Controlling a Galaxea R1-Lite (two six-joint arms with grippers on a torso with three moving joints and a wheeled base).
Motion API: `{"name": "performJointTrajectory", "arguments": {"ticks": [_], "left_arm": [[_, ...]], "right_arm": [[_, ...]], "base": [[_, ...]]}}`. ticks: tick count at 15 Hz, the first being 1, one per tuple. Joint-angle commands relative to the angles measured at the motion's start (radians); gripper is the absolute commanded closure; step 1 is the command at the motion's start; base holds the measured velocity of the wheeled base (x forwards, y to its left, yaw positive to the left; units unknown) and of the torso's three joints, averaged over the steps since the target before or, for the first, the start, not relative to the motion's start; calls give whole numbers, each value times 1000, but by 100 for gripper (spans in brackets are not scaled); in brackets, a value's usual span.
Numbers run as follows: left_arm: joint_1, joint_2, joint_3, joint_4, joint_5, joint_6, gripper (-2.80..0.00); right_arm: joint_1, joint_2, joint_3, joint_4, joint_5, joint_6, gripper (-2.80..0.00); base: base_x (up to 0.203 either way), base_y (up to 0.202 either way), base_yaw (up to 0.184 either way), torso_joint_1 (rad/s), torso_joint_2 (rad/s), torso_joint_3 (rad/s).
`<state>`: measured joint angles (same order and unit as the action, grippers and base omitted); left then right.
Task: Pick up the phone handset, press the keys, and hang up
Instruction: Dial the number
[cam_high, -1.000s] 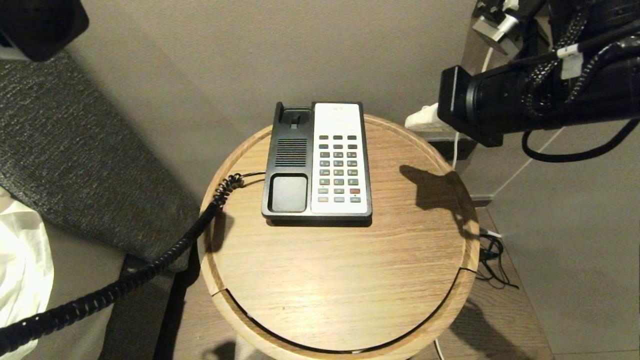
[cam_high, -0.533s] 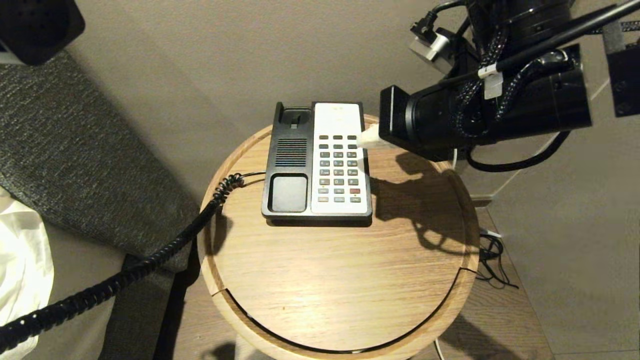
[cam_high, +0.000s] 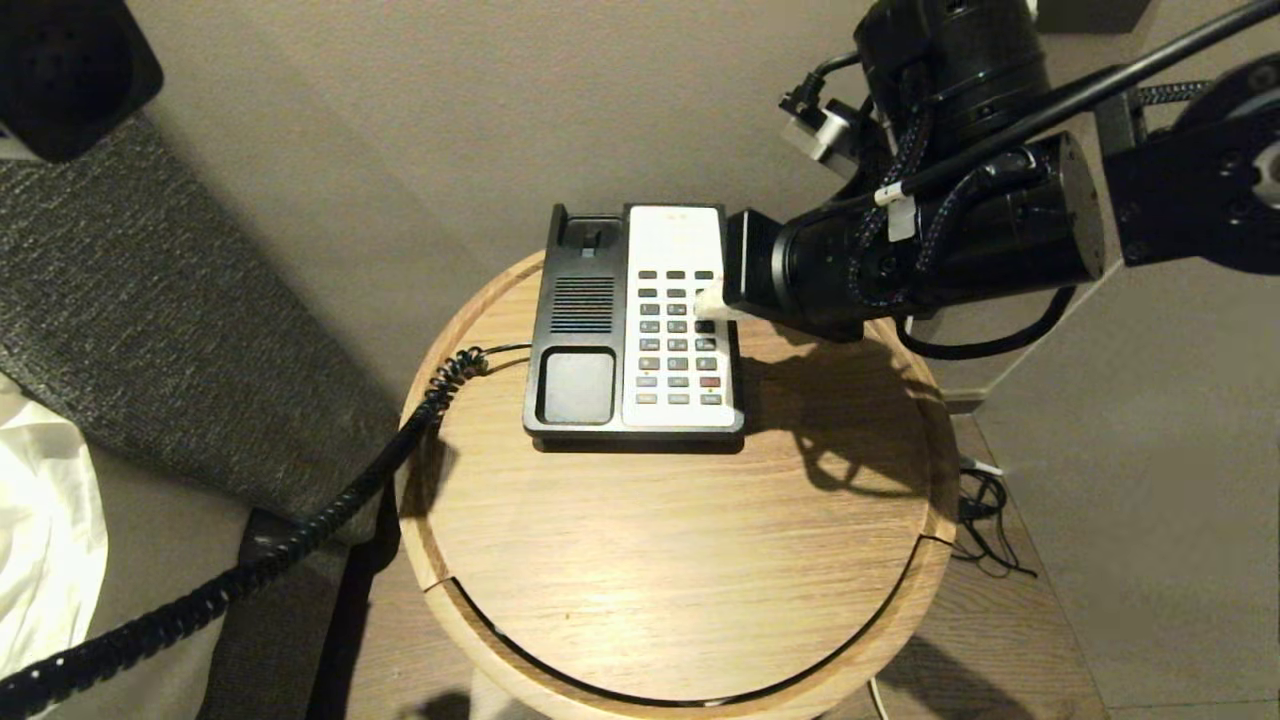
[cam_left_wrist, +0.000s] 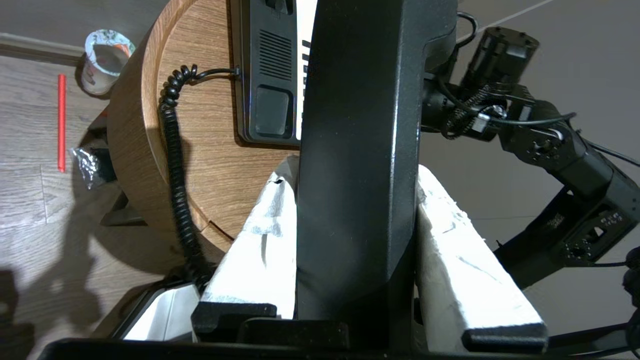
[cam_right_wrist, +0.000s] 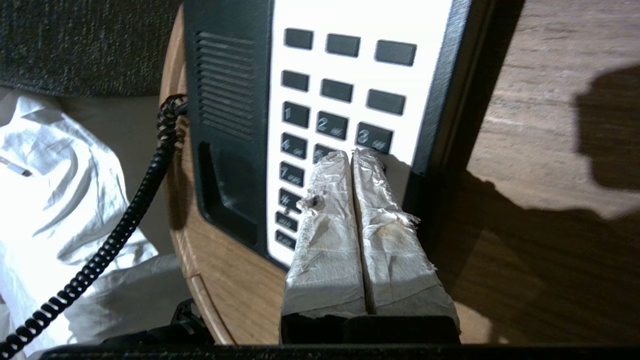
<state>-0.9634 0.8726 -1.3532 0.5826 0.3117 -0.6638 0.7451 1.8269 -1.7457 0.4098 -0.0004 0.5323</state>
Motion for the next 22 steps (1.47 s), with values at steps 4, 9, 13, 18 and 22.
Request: {"name": "performJointTrajectory", "arguments": {"ticks": [4, 9, 13, 18, 22], "left_arm": [[0, -3, 6, 2, 1, -4, 0], [0, -18, 28, 2, 0, -2, 0], [0, -24, 29, 2, 0, -2, 0], [0, -34, 31, 3, 1, -3, 0], [3, -40, 36, 3, 4, -5, 0]], "right_arm": [[-1, 20, -1, 0, 0, 3, 0], [-4, 33, 0, 0, -15, 1, 0], [-4, 43, -6, -1, -41, -2, 0], [-2, 1, -50, 14, -39, 11, 0], [12, -34, -47, 67, -38, 34, 0]], "base": [[0, 0, 0, 0, 0, 0], [0, 0, 0, 0, 0, 0], [0, 0, 0, 0, 0, 0], [0, 0, 0, 0, 0, 0], [0, 0, 0, 0, 0, 0]]}}
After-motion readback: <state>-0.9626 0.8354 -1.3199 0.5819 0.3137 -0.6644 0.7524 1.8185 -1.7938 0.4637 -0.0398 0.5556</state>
